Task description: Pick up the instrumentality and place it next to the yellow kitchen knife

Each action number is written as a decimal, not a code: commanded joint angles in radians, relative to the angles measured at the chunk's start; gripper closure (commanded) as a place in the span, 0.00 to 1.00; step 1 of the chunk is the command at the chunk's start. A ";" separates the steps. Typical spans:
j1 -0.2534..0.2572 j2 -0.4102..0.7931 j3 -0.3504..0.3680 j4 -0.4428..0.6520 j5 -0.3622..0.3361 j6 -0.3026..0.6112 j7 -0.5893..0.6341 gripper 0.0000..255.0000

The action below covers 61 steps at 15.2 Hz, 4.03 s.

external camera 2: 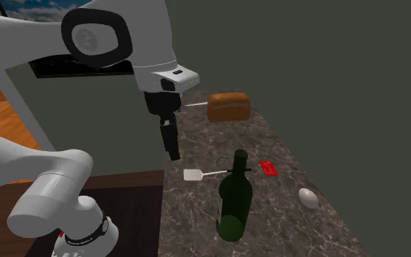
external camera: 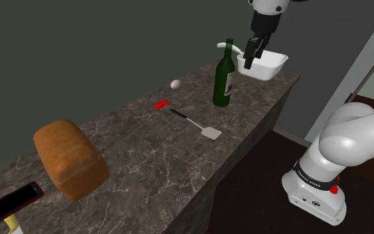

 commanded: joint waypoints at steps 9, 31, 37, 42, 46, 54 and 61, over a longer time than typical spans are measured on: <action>0.020 0.157 0.078 -0.089 0.062 0.234 0.117 0.00; 0.038 0.730 0.228 -0.038 0.039 0.739 0.378 0.00; 0.038 0.746 0.228 -0.044 0.032 0.761 0.383 0.00; 0.038 0.746 0.228 -0.044 0.032 0.761 0.383 1.00; 0.038 0.746 0.228 -0.044 0.032 0.761 0.383 1.00; 0.038 0.710 0.227 -0.024 0.048 0.706 0.371 1.00; 0.039 0.655 0.223 0.020 0.069 0.609 0.354 1.00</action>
